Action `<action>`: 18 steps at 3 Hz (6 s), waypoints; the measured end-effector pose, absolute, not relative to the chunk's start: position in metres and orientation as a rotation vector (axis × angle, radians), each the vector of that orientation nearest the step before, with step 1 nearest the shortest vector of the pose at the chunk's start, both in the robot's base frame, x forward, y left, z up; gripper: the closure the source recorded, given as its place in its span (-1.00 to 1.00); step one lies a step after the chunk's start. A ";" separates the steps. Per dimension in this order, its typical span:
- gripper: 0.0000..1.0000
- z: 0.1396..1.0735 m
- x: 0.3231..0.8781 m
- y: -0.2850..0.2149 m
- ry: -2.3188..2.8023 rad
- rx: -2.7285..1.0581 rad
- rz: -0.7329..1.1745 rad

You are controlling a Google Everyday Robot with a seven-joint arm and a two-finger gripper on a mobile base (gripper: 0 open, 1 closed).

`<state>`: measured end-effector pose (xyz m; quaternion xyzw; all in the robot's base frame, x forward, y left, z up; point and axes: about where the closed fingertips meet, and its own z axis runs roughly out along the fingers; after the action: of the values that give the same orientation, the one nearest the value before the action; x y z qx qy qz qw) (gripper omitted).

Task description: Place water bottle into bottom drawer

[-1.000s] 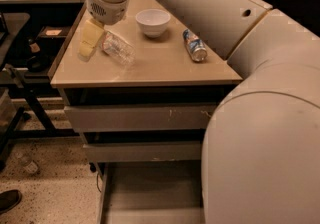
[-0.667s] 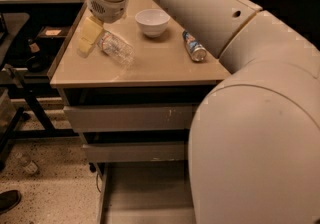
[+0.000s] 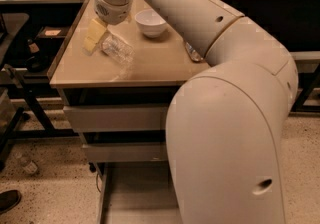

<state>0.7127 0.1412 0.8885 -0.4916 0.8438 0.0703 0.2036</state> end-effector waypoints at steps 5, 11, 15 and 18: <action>-1.00 0.835 0.761 0.150 2.466 -1.344 0.204; 1.00 0.850 0.741 0.139 2.431 -1.348 0.213; 1.00 0.853 0.622 0.073 2.531 -1.240 0.092; 1.00 0.849 0.562 0.040 2.617 -1.169 0.047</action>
Offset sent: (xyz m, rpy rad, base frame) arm 0.0453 0.0039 -0.0262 -0.0320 0.0421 -0.0469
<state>0.5620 0.0401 0.8493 -0.4038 0.9043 0.0161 0.1373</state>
